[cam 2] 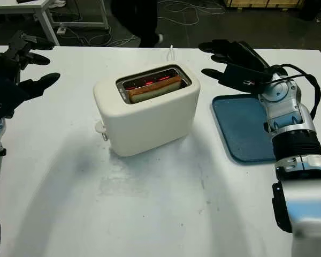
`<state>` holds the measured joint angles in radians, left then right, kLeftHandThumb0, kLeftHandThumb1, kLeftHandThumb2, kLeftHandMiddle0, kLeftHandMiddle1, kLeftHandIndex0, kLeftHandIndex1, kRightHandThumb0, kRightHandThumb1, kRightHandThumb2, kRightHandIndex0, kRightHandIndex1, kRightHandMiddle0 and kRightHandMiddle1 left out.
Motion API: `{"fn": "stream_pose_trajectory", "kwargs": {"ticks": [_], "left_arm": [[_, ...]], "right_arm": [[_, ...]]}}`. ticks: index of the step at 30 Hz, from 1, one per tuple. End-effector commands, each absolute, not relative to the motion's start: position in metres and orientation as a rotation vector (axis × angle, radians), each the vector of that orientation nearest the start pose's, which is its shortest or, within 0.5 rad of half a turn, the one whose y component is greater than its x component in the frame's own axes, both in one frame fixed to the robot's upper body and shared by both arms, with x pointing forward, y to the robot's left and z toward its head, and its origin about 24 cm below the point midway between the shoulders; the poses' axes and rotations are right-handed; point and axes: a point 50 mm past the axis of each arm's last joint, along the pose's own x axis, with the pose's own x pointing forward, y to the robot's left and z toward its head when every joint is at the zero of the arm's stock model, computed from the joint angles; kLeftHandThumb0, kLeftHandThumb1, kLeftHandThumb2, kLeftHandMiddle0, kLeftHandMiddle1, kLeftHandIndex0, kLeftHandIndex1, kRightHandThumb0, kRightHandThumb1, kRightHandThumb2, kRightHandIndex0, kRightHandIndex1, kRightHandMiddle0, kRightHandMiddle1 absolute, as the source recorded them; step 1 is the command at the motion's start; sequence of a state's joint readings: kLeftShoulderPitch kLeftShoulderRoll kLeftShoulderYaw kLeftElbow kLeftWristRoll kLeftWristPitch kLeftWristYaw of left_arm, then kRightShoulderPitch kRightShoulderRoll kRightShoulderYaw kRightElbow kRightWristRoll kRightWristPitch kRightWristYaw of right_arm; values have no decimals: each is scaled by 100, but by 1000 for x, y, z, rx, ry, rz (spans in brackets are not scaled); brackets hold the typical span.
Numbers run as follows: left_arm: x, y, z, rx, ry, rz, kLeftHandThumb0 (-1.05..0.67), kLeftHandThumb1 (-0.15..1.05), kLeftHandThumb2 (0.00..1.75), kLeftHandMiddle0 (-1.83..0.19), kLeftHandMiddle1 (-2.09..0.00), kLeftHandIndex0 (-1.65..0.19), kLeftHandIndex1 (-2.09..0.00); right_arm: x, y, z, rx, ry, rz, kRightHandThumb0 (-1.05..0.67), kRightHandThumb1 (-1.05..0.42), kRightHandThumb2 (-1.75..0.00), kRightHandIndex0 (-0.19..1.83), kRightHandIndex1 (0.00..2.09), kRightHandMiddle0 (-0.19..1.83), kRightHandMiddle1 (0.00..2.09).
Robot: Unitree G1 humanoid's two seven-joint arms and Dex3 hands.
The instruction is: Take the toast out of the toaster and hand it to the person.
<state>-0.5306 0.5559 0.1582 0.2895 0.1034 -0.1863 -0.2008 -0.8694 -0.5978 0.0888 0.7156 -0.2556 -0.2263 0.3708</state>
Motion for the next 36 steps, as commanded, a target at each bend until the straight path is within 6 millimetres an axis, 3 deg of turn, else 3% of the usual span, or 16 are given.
{"fn": "stream_pose_trajectory", "kwargs": {"ticks": [1, 27, 36], "left_arm": [[330, 255, 193, 628, -416, -11, -97, 92, 25, 0, -130, 0, -118], [329, 257, 195, 636, -413, 1, -96, 92, 25, 0, -129, 0, -115], [331, 254, 196, 635, -406, -2, -97, 92, 24, 0, -130, 0, -117]], "right_arm": [[383, -225, 206, -881, -229, 273, -58, -92, -36, 45, 0, 42, 0], [383, -219, 210, -858, -257, 278, -56, -92, -35, 45, 0, 40, 0], [383, -220, 213, -875, -267, 280, -62, -92, -38, 49, 2, 41, 0]]}}
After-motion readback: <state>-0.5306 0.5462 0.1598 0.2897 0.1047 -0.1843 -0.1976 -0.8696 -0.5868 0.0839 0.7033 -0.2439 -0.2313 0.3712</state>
